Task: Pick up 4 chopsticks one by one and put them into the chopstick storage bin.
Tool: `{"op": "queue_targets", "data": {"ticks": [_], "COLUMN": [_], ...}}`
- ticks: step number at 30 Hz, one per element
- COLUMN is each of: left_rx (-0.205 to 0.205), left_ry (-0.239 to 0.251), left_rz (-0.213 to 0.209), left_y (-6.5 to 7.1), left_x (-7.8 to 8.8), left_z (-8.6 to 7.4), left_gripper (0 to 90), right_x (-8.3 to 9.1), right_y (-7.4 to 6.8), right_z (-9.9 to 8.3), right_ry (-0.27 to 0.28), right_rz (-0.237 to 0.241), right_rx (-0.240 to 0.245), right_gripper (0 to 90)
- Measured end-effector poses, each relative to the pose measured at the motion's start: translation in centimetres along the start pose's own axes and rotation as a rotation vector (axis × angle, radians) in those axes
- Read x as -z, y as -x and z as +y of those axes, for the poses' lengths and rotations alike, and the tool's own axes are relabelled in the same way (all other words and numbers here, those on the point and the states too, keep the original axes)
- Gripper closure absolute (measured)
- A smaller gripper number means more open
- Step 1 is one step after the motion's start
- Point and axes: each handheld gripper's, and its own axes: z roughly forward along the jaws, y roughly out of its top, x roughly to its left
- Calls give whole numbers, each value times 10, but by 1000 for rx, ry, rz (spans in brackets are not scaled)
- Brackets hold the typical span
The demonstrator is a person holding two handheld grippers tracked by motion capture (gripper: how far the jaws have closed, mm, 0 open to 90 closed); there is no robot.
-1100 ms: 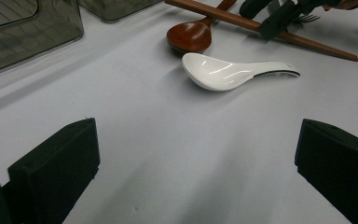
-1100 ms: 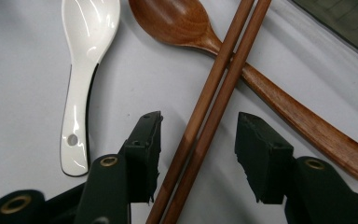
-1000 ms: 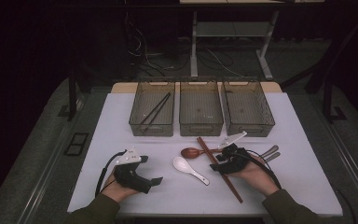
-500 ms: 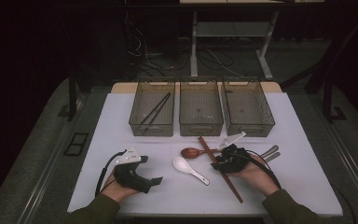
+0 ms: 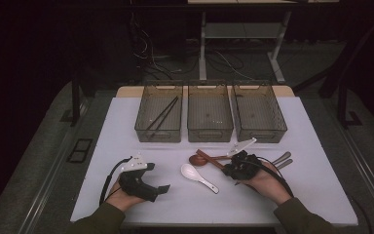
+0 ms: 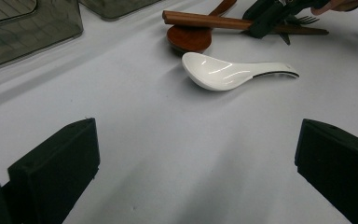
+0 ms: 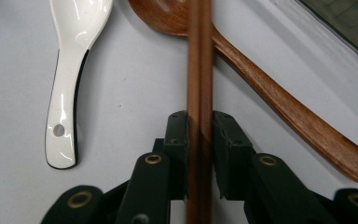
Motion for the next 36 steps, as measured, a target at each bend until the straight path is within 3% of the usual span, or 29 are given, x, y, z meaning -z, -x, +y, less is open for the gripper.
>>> {"op": "queue_targets", "data": {"ticks": [6,11,15,19,27,36], "left_rx": [2,2,1,1,1,1], "left_ry": [1,0,0,1,1,1], "left_rz": [-1,-1,-3,-3,-4,-4], "left_y": [0,0,0,0,0,0], "left_x": [0,0,0,0,0,0], "left_z": [0,0,0,0,0,0], "left_gripper": [0,0,0,0,0,0], "right_x": [0,1,8,16,18,14], "right_y": [0,0,4,9,13,12], "right_z": [0,0,0,-1,-5,-7], "right_ry": [2,14,54,88,66,37], "right_rz": [2,16,35,43,60,64], "right_rx": [-3,-12,-25,-43,-24,-5], "right_gripper": [758,639,621,659,759,784]}}
